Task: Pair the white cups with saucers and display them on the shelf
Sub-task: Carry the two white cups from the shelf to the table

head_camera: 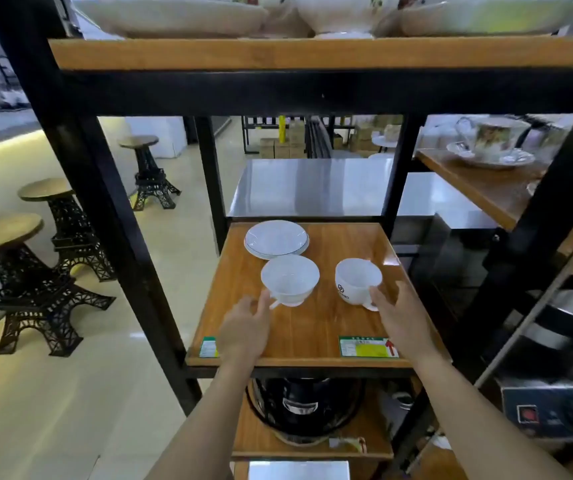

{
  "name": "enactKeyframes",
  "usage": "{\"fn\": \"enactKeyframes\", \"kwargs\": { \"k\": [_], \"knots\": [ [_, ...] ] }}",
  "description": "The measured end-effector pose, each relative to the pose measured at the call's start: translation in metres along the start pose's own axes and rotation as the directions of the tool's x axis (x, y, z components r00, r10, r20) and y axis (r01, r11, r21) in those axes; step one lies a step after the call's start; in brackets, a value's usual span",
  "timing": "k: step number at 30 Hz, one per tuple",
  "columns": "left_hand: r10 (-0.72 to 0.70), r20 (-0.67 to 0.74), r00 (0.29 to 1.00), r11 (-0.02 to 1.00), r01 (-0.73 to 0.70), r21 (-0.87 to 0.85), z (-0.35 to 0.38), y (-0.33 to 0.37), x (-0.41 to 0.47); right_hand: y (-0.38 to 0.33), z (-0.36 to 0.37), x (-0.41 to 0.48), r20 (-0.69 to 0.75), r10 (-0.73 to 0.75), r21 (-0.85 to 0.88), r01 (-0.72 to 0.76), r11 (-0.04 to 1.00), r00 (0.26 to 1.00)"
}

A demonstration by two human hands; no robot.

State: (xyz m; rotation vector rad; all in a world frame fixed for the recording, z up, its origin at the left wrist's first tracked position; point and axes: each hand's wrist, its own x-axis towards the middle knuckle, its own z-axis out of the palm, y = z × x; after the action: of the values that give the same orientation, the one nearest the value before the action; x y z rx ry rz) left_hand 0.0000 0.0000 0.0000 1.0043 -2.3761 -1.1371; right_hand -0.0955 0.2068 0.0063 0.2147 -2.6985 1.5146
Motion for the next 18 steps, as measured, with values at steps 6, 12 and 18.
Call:
{"fn": "enactKeyframes", "kwargs": {
  "k": [6, 12, 18],
  "knots": [
    [-0.093, 0.089, 0.992, 0.914, 0.120, -0.387, 0.006, 0.007, 0.010, 0.007, 0.011, 0.012, 0.111, 0.316, 0.211, -0.333, 0.919, 0.942],
    [-0.263, 0.332, 0.906, 0.645, 0.421, -0.638, 0.009, 0.022, 0.015, -0.004, 0.008, 0.020, 0.307, 0.376, 0.193, -0.444, 0.875, 0.874],
    [-0.291, 0.304, 0.907, 0.584, 0.420, -0.695, 0.013, 0.025, 0.011, -0.010, 0.000, 0.016, 0.361, 0.350, 0.272, -0.457, 0.847, 0.864]
  ]
}}
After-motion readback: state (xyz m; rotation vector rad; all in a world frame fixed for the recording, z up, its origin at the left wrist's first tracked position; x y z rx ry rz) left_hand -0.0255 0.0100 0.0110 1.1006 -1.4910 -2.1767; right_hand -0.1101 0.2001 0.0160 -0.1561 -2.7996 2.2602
